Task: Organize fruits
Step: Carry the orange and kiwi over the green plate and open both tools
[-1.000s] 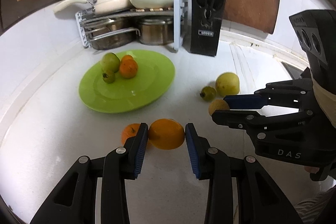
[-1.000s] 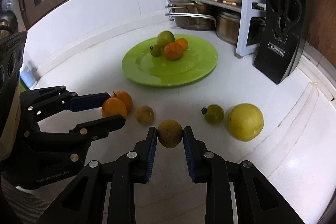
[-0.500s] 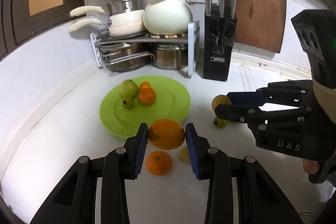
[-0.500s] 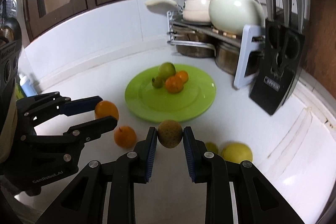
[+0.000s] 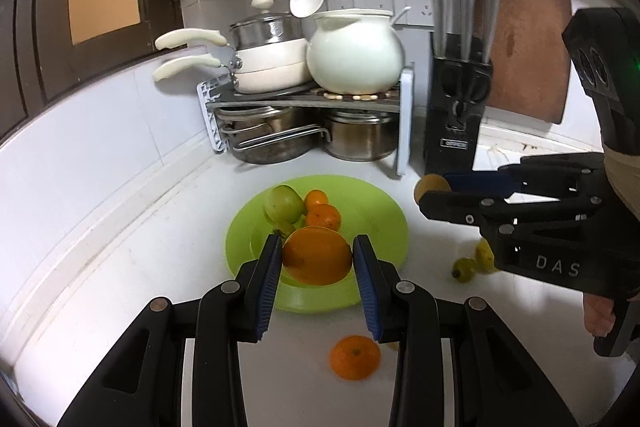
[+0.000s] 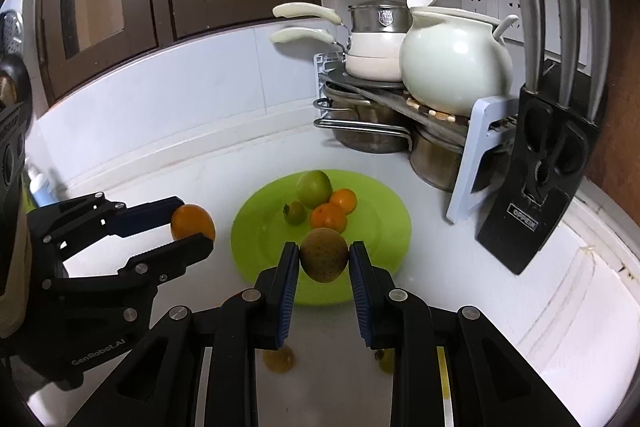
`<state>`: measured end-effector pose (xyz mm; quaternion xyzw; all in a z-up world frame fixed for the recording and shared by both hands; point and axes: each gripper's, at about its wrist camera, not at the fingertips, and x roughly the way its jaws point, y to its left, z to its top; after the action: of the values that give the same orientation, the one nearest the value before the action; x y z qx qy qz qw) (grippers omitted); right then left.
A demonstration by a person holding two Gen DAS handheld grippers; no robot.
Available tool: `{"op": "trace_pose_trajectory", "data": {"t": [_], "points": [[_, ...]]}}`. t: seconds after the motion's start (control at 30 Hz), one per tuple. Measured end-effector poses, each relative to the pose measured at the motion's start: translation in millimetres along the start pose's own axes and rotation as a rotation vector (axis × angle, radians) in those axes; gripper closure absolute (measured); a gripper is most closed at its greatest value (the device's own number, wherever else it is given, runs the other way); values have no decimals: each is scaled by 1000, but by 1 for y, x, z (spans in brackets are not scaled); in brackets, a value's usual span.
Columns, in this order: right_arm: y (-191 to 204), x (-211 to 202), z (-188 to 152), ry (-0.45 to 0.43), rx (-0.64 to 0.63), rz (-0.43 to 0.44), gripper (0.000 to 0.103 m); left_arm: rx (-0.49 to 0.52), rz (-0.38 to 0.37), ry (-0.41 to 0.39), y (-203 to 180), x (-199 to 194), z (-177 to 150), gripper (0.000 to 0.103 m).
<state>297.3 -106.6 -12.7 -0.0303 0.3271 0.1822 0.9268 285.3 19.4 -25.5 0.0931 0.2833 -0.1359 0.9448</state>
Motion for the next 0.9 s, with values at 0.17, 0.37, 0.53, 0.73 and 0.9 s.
{"op": "trace_pose_trajectory", "data": {"t": [0.17, 0.37, 0.53, 0.73, 0.9], "points": [[-4, 22, 7, 38, 17, 1, 76, -15, -12, 39, 13, 20, 6, 67], [-10, 49, 10, 88, 32, -9, 76, -35, -23, 90, 26, 47, 7, 67], [-14, 69, 9, 129, 43, -11, 76, -41, -32, 143, 33, 71, 6, 67], [-19, 87, 7, 163, 59, -11, 76, -30, -30, 190, 36, 93, 4, 67], [-23, 94, 7, 175, 66, -17, 76, -30, -36, 209, 36, 103, 3, 67]]}}
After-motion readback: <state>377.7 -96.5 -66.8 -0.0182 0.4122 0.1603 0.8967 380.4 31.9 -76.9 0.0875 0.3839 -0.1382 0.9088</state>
